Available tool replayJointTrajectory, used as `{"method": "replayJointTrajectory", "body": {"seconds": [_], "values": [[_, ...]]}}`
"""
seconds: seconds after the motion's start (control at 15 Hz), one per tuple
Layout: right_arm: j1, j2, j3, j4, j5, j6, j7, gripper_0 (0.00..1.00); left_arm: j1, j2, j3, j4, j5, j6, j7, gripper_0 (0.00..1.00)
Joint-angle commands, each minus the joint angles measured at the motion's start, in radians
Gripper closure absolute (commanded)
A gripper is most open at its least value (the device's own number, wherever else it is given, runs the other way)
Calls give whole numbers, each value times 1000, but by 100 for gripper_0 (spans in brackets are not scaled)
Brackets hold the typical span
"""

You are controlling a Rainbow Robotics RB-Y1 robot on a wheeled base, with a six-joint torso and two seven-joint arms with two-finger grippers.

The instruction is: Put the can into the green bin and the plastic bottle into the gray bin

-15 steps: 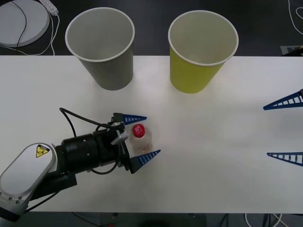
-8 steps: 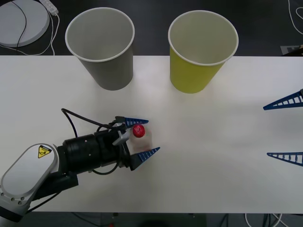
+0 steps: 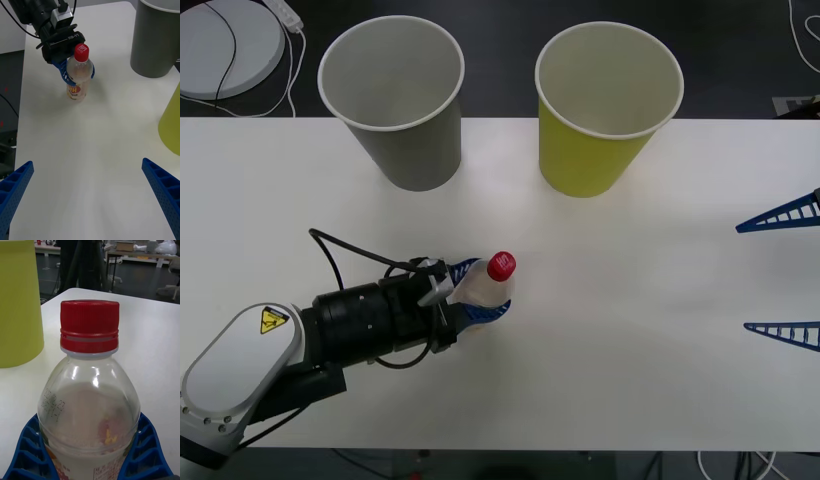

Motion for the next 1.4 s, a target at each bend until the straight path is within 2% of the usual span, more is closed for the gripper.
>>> {"method": "replayJointTrajectory", "body": {"seconds": [0.07,0.27,0.73,0.93,1.4], "values": [[0,0,0,0,0,0,0,0,0,1,0,-1,8,1,1,100],[0,0,0,0,0,0,0,0,-2,19,1,-21,31,3,13,100],[0,0,0,0,0,0,0,0,-8,111,11,-84,77,13,90,100],[0,0,0,0,0,0,0,0,-8,168,23,-105,105,12,118,100],[0,0,0,0,0,0,0,0,-9,333,94,-111,252,-27,151,100]]}}
